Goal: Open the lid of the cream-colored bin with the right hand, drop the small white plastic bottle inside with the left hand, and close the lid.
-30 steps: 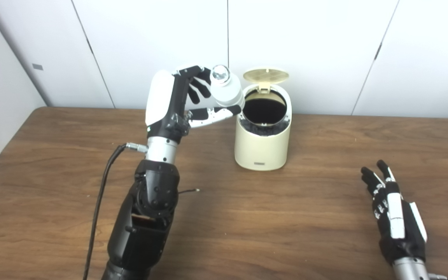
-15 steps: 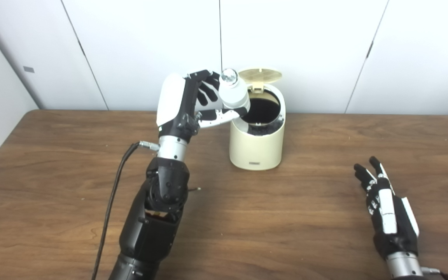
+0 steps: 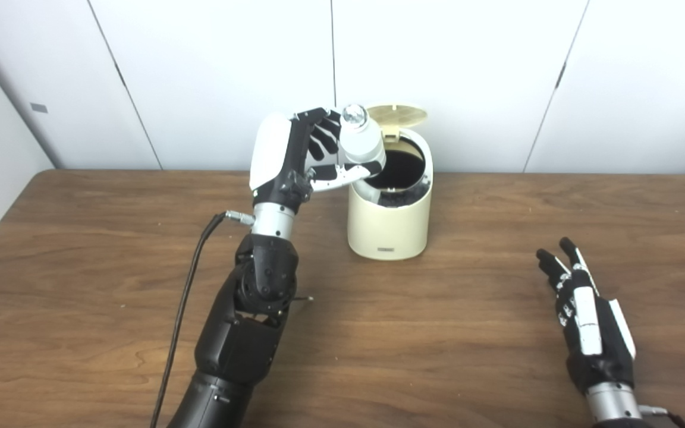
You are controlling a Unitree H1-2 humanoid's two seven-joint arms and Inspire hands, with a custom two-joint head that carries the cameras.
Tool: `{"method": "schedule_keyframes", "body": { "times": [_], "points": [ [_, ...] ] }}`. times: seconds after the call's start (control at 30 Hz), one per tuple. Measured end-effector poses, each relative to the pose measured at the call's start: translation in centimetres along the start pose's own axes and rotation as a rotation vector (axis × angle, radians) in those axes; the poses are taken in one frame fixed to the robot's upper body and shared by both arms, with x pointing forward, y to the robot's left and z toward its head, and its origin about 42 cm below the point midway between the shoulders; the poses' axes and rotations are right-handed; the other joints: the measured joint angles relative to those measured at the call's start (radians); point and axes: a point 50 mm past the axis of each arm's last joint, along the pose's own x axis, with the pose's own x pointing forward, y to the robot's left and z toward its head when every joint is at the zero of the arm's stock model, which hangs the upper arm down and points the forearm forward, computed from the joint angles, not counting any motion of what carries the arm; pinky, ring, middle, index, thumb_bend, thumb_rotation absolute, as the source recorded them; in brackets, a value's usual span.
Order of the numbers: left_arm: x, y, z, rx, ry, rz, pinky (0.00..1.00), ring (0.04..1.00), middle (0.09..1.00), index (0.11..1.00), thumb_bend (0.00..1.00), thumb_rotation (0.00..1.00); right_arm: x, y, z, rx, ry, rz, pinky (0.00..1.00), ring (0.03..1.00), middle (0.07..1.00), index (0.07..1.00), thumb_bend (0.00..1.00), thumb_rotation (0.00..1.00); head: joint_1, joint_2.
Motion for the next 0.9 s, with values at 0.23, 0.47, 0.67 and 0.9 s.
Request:
{"method": "schedule_keyframes", "body": {
  "times": [0.23, 0.47, 0.67, 0.9],
  "points": [
    [0.5, -1.1, -0.5, -0.012, 0.018, -0.015, 0.35, 0.412, 0.497, 0.500, 0.48, 0.00, 0.0, 0.1, 0.0, -0.002, -0.001, 0.003, 1.00, 0.920, 0.876, 0.949, 0.62, 0.92, -0.006, 0.003],
    [0.9, -1.7, -0.3, -0.005, 0.015, -0.009, 0.34, 0.408, 0.508, 0.493, 0.47, 0.00, 0.0, 0.2, 0.0, -0.002, -0.002, 0.003, 1.00, 0.914, 0.875, 0.953, 0.64, 0.92, -0.011, 0.006],
    [0.8, -2.4, -0.4, 0.000, 0.019, -0.029, 0.35, 0.412, 0.510, 0.488, 0.48, 0.00, 0.0, 0.2, 0.0, -0.001, -0.002, 0.002, 1.00, 0.919, 0.879, 0.956, 0.63, 0.93, -0.012, 0.011],
    [0.7, -2.9, -0.3, 0.009, 0.012, -0.046, 0.34, 0.411, 0.497, 0.501, 0.48, 0.00, 0.0, 0.2, 0.0, -0.004, -0.002, 0.002, 1.00, 0.920, 0.884, 0.966, 0.63, 0.95, -0.011, 0.014]
  ]
}}
